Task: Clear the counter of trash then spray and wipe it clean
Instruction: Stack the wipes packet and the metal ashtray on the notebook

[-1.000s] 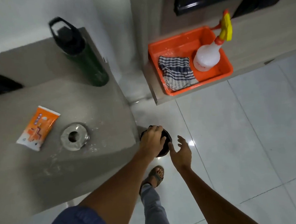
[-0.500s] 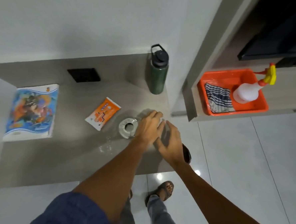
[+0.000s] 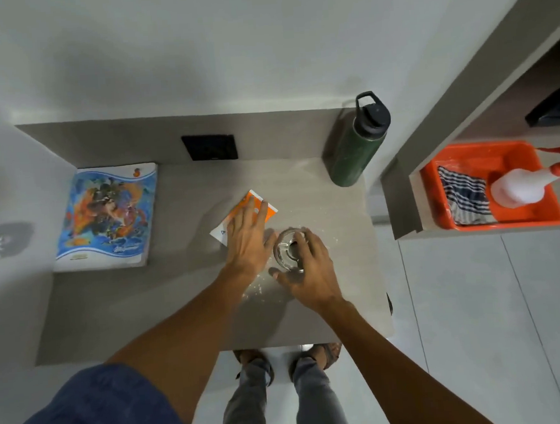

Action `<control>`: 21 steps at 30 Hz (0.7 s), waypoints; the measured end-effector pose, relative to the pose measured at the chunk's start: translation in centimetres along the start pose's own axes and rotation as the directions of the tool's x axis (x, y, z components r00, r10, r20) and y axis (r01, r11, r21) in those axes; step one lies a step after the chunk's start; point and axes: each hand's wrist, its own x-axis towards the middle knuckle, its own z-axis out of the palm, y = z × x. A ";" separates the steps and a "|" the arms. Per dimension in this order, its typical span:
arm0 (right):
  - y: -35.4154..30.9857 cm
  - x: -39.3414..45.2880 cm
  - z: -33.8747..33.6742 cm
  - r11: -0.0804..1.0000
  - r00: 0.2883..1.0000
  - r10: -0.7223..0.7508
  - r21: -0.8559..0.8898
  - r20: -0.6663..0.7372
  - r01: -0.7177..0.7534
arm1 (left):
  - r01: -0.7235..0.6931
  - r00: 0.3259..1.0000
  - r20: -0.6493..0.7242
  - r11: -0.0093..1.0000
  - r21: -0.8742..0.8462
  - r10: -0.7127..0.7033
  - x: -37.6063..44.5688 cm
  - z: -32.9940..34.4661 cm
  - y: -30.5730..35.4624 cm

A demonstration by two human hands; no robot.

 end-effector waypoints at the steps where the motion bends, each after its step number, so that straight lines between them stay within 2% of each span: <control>1: 0.0 0.3 0.3 1.000 1.000 -0.007 -0.021 0.014 0.008 | 0.011 1.000 0.010 1.000 0.006 -0.011 0.2 0.1 -0.6; 8: 0.1 1.4 0.7 0.995 0.996 0.060 -0.078 0.059 -0.055 | 0.101 0.994 0.033 0.991 0.086 -0.104 1.5 0.6 -3.0; 21: -0.1 2.9 -1.1 0.971 0.988 0.121 -0.216 0.095 -0.098 | 0.214 0.973 -0.050 0.960 -0.183 -0.227 2.8 0.5 -4.2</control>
